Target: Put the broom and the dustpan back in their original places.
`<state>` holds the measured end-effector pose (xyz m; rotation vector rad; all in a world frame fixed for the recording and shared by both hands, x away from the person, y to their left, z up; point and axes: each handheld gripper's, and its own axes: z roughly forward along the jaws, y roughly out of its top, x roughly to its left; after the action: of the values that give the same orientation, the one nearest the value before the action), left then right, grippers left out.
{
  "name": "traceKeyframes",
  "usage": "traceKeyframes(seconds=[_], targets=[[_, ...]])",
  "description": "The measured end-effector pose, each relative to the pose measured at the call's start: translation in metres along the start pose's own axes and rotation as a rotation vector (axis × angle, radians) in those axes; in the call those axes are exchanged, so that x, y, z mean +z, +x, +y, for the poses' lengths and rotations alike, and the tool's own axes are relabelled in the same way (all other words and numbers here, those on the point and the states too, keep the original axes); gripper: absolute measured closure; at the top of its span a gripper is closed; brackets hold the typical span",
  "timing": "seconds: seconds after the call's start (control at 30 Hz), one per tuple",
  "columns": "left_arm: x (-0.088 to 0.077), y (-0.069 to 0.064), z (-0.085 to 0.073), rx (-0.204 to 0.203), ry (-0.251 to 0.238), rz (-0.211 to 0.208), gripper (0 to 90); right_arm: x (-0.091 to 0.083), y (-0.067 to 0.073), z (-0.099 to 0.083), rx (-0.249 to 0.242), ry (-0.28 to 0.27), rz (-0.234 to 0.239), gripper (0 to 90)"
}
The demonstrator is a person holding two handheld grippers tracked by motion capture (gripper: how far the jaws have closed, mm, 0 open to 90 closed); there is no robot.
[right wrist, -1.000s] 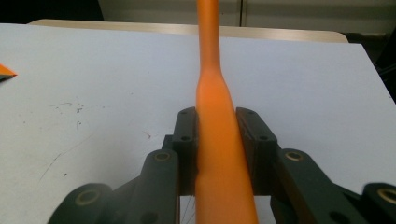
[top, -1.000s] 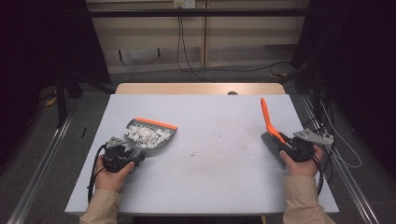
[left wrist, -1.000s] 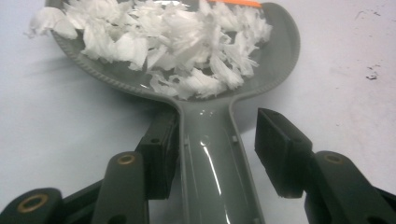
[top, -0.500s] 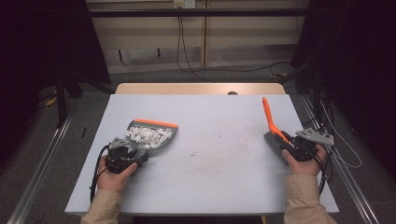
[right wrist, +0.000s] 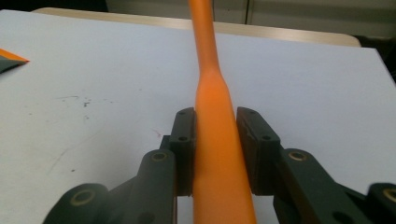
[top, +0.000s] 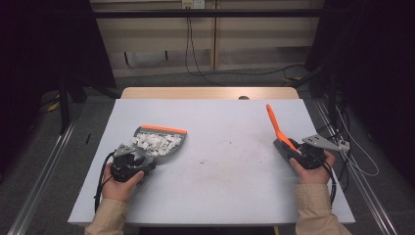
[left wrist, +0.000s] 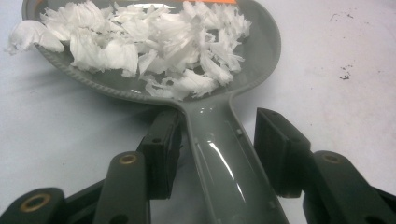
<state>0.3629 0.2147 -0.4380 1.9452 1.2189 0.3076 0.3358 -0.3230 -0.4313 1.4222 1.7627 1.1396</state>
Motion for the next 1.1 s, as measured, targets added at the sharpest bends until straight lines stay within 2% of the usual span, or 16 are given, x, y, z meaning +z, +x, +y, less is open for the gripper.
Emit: traceKeyframes(seconds=[0.4,0.57,0.7,0.8,0.93,1.1], targets=[[0.001,-0.002,0.0,-0.006,-0.003,-0.018,49.2,0.008,0.01,-0.002,0.017,0.031,0.068,62.9],[0.002,-0.003,0.001,-0.007,-0.007,-0.043,48.4,0.013,0.014,-0.003,0.033,0.039,0.083,58.9],[0.002,-0.003,0.001,-0.021,-0.009,-0.068,42.6,0.017,0.019,-0.003,0.051,0.044,0.126,51.2],[-0.001,-0.003,0.001,-0.001,-0.019,-0.073,27.3,0.016,0.021,-0.001,0.08,0.01,0.169,45.3],[-0.008,-0.003,0.001,0.009,-0.088,-0.087,15.1,0.015,0.024,0.001,0.066,0.0,0.186,37.3],[-0.017,-0.004,0.001,0.042,-0.166,-0.119,10.5,0.014,0.03,0.003,0.06,-0.005,0.193,33.1]])
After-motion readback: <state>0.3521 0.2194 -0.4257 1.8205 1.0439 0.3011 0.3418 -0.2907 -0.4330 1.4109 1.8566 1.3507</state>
